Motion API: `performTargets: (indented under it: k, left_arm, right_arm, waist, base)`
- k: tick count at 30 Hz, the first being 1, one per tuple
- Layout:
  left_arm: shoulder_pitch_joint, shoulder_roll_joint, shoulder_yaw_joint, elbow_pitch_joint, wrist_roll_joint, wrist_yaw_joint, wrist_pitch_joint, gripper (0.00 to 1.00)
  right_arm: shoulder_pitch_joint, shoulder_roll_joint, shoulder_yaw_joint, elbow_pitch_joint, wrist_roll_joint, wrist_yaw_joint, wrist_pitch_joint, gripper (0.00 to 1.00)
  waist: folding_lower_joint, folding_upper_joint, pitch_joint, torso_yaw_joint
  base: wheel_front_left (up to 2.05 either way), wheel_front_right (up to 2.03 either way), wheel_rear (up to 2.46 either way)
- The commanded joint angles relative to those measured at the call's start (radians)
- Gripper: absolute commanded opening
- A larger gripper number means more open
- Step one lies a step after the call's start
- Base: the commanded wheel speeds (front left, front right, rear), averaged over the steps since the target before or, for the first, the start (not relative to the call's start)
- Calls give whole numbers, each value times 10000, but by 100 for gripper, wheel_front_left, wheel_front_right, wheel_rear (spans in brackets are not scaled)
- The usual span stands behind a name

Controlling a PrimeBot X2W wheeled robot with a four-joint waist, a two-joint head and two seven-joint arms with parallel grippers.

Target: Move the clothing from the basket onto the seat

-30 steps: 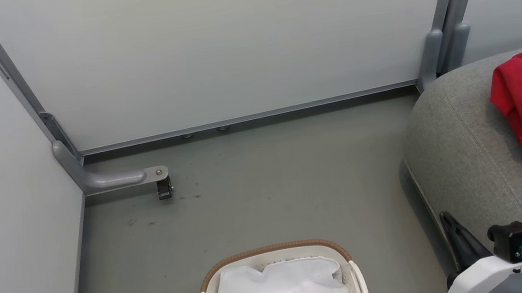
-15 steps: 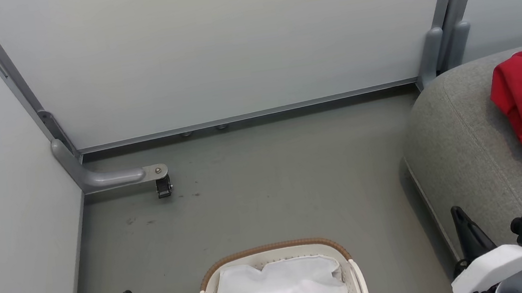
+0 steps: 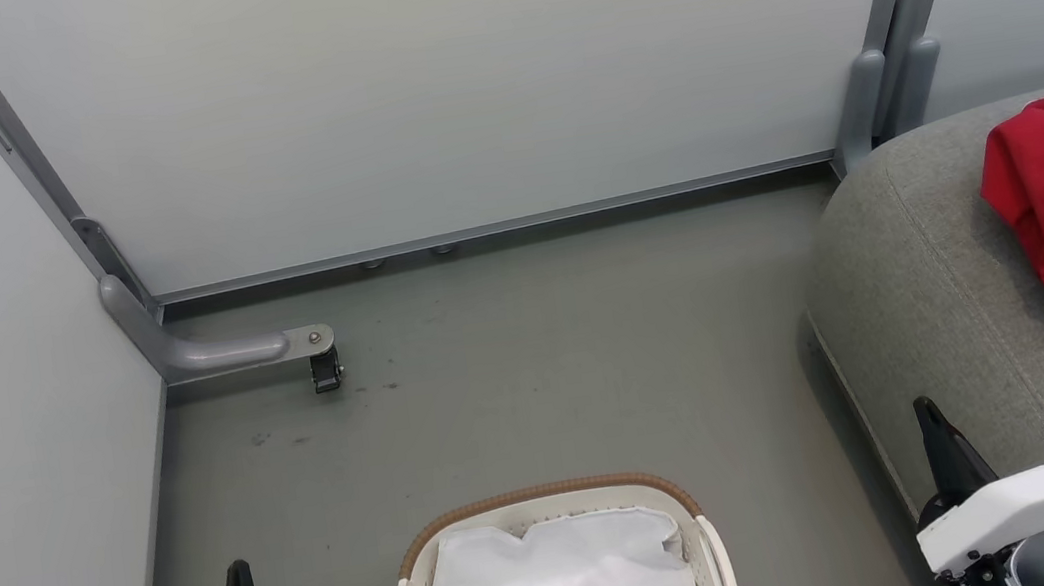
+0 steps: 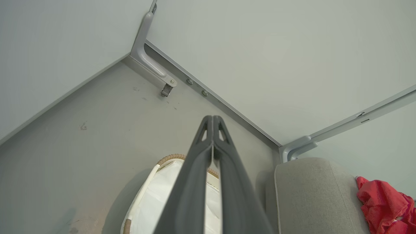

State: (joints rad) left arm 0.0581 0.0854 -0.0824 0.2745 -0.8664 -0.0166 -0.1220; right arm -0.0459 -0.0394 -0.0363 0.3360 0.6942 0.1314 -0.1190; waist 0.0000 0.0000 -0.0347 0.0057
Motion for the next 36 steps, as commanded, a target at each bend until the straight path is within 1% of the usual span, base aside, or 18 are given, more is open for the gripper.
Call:
performTargets:
  k: [1, 15, 36]
  left_arm:
    - [-354, 6, 131, -145, -302, -72, 98, 0]
    - [-656, -70, 522, -182, -1809, -302, 577, 0]
    - [-1054, -176, 1047, -237, -3788, -610, 1213, 0]
  right_arm:
    - [-270, -67, -66, -192, 387, -4, 85, 0]
    - [-372, -83, -219, -358, 2236, -5, 565, 0]
    - [-486, -102, -422, -570, 4675, -7, 1197, 0]
  waist:
    - [0, 0, 6, -1]
    - [0, 0, 62, -9]
    - [0, 0, 150, -23]
  base:
    - [0, 0, 0]
    - [0, 0, 0]
    - [0, 0, 0]
